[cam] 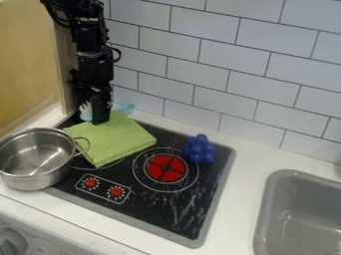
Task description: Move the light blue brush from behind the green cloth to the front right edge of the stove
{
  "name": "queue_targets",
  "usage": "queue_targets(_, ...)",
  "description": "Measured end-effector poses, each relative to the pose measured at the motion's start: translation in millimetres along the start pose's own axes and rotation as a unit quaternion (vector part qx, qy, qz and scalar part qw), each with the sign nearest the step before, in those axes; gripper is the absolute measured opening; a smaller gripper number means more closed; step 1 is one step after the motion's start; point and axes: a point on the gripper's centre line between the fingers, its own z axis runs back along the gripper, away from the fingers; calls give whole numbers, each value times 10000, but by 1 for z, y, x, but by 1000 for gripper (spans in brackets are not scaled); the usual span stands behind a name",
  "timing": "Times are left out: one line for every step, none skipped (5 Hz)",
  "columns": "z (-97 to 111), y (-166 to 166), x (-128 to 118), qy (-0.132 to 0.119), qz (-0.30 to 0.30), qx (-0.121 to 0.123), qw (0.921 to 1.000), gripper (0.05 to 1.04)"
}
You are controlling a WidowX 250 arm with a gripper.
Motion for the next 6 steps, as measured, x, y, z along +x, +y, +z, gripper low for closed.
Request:
queue_targets(15,-6,-7,-158,13,98,9998,746)
queue_targets(33,-14,-14,-364,-38,225,9991,746)
queue_targets(43,-23,-23,-480,-107,269,9984,746)
queue_targets(63,-41,-35,-721,-214,359,9965,746)
queue_targets(66,-65,-43,-769,-519,391,9949,746)
queue_targets(64,-106,-40,-766,-1144,397,9897,746)
